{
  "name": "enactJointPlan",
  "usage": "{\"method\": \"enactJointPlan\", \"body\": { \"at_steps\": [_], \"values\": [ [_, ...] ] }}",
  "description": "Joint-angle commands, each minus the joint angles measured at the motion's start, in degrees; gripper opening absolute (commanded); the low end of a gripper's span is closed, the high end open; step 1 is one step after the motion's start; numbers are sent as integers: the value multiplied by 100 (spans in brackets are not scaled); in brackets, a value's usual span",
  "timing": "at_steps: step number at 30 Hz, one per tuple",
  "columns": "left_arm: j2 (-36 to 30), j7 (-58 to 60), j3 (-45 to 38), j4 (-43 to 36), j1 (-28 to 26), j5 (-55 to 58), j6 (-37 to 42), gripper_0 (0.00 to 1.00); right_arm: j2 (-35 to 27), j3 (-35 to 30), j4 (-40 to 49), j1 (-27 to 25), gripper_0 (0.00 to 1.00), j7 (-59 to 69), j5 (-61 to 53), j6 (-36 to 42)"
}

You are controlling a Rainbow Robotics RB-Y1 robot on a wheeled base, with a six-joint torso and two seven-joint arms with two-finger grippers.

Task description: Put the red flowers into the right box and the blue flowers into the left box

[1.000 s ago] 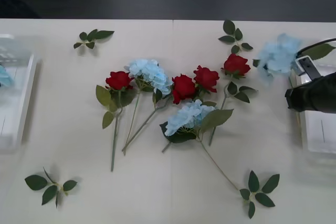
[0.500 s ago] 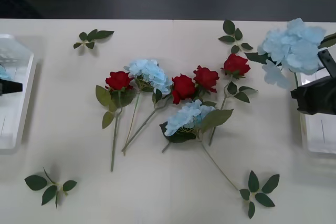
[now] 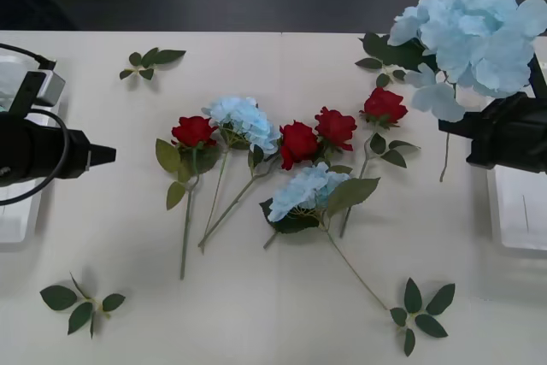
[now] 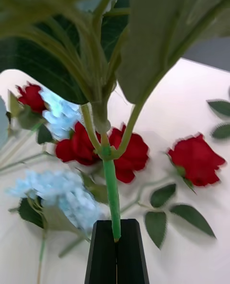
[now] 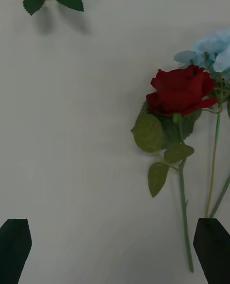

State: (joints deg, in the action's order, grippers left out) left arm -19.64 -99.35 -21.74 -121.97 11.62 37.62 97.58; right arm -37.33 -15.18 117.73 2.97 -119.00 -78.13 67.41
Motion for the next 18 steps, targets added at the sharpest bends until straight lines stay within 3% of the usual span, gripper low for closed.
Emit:
{"method": "enactJointPlan", "body": {
  "at_steps": [1,8,18],
  "values": [
    [57,-207,231,-231,-19,140,33,100,-20,94,268,-7,0,-809,-756,-237],
    [65,-1341,267,-257,-19,931,25,100,-3,420,312,301,0,-1644,-1600,-343],
    [65,-2976,-85,-222,-19,2434,-2,100,156,2107,312,679,0,-2172,-1266,-1951]
  ]
}}
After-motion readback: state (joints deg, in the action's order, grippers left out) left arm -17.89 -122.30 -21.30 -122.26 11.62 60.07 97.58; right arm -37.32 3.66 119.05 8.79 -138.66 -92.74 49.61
